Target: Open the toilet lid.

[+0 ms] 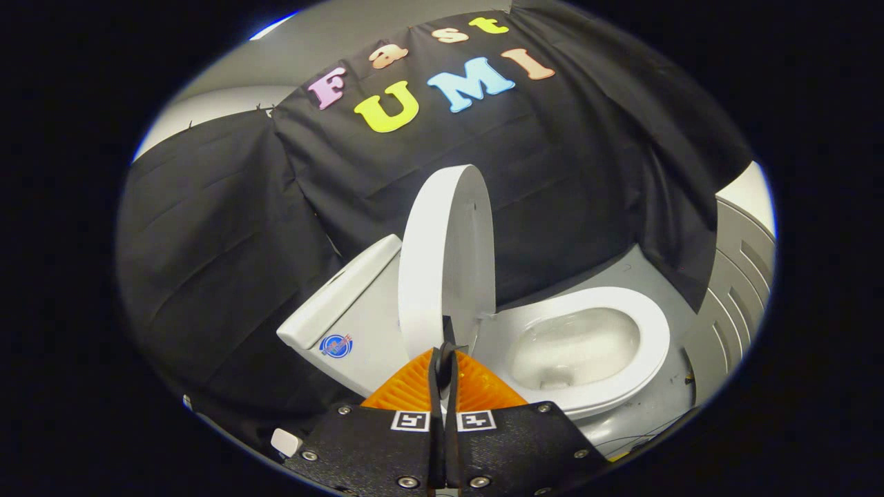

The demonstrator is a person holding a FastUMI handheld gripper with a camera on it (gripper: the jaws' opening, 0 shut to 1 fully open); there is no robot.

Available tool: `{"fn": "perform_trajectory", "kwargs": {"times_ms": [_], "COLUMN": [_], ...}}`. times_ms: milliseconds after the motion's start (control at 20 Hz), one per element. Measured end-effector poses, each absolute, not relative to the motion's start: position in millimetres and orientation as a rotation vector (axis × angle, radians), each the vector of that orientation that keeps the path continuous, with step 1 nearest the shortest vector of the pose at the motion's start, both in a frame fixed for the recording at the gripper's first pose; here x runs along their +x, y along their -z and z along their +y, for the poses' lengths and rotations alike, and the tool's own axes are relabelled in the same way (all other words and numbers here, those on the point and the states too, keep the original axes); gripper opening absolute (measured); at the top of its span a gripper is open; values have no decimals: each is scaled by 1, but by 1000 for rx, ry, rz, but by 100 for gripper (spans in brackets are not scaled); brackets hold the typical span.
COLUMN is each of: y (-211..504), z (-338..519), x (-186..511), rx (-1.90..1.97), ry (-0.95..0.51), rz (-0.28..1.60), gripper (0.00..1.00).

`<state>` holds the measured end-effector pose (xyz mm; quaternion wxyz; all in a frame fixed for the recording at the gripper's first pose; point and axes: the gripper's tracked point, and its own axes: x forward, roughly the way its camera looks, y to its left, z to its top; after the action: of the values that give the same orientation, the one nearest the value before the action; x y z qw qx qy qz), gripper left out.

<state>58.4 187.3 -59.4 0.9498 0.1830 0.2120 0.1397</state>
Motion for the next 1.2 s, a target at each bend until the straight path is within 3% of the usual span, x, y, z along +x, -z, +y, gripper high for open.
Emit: {"fn": "perform_trajectory", "kwargs": {"times_ms": [1200], "y": [56], "z": [324], "x": [74], "rx": [238], "ry": [-432], "rz": [409], "gripper": [0]}}
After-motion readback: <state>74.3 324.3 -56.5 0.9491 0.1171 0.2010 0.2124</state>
